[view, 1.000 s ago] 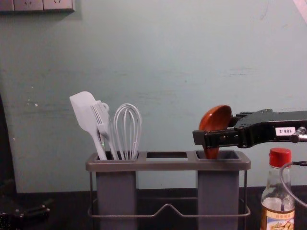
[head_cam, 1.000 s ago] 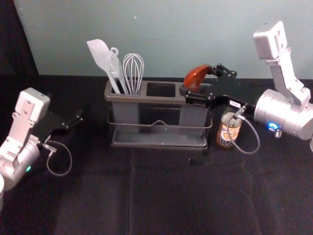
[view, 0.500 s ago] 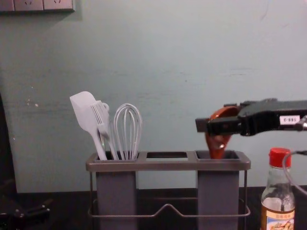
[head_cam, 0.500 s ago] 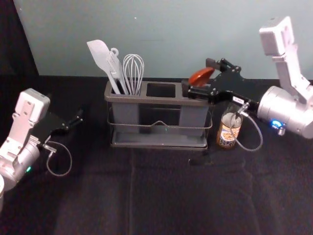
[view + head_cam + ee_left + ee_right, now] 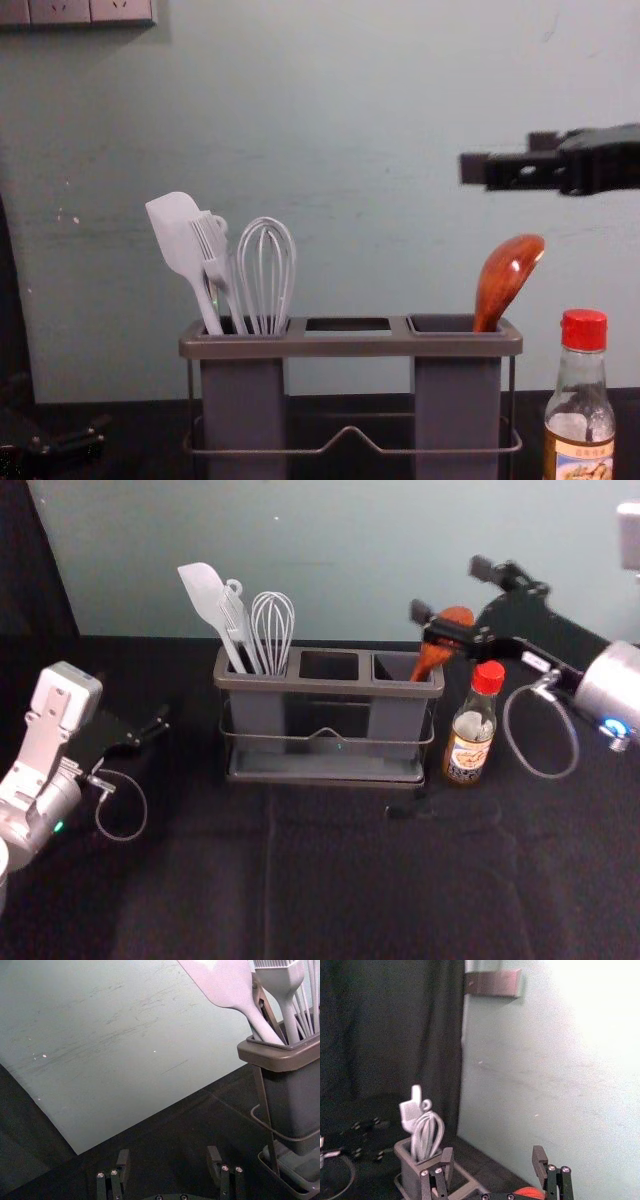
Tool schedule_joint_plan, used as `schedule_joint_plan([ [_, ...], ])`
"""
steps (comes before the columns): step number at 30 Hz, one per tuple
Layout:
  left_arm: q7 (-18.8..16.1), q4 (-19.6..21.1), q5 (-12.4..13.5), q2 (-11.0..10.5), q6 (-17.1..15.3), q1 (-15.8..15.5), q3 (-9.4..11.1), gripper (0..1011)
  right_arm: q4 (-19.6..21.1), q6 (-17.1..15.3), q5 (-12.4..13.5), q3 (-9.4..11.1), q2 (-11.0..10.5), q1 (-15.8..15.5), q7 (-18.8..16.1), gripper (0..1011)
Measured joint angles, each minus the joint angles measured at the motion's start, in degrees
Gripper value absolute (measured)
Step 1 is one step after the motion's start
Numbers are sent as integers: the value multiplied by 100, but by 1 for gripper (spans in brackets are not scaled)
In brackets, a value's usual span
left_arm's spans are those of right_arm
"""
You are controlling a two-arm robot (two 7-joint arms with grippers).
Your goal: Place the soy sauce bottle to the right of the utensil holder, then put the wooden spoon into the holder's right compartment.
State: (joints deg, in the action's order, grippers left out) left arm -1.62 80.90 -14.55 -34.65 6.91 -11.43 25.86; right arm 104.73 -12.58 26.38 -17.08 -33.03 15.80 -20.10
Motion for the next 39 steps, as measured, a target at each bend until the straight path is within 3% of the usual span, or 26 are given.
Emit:
schedule_joint_plan([
  [7,0,0,0,0,0,0,0,1005,515,281,-112,612,39,-740,633,1002],
  [8,0,0,0,0,0,0,0,1005,515,281,-112,612,39,-740,633,1002],
  [12,0,0,0,0,0,0,0,1005,772,518,-317,979,145,-1258,1098,1002],
  [15,0,0,0,0,0,0,0,1005,840,629,-415,1141,218,-1498,1301,1002],
  [18,0,0,0,0,0,0,0,1005,846,844,-523,1443,371,-1891,1607,1002],
  [23,0,0,0,0,0,0,0,1005,632,1061,-533,1764,539,-2231,1764,1002],
  [30,0,0,0,0,0,0,0,1005,365,1181,-490,1885,644,-2495,1643,1003],
  [39,0,0,0,0,0,0,0,1005,194,1500,-642,1815,724,-2885,1354,1002],
])
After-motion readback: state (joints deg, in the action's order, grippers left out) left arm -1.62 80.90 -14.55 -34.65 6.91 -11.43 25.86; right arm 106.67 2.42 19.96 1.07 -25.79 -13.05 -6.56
